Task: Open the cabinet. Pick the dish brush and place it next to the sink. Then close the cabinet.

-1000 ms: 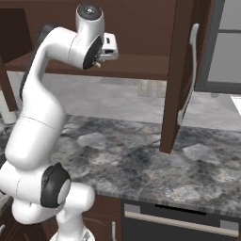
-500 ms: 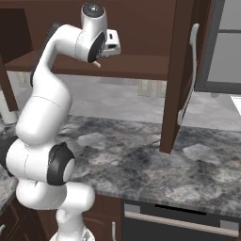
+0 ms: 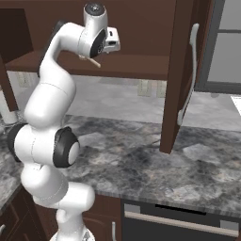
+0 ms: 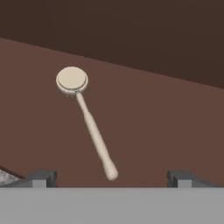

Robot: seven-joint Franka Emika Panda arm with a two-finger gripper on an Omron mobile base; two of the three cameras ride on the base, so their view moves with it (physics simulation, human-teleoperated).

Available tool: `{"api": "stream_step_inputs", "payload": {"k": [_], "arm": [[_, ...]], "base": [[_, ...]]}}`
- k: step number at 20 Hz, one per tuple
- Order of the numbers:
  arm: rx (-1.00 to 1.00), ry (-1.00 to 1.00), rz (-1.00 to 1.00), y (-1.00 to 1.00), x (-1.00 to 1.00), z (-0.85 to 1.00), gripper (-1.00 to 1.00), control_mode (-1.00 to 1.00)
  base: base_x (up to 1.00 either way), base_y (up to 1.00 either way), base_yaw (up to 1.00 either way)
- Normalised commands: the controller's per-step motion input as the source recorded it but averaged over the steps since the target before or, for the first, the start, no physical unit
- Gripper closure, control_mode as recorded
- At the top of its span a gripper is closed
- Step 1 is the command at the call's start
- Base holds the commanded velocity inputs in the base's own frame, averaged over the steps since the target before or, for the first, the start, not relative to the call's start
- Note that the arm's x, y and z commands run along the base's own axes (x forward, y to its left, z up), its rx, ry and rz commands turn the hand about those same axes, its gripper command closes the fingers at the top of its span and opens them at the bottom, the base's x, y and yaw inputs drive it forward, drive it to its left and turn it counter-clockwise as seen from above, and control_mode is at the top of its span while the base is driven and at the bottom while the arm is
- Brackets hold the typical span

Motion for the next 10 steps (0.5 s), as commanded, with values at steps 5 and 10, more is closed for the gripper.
{"api": "stream_step_inputs", "payload": {"k": [5, 10], "arm": [[0.00, 0.00, 0.02, 0.10, 0.01, 0.00, -1.00, -1.00], [0.00, 0.00, 0.04, 0.06, 0.01, 0.00, -1.00, -1.00]], "base": [[0.00, 0.00, 0.00], [0.00, 0.00, 0.00]]}}
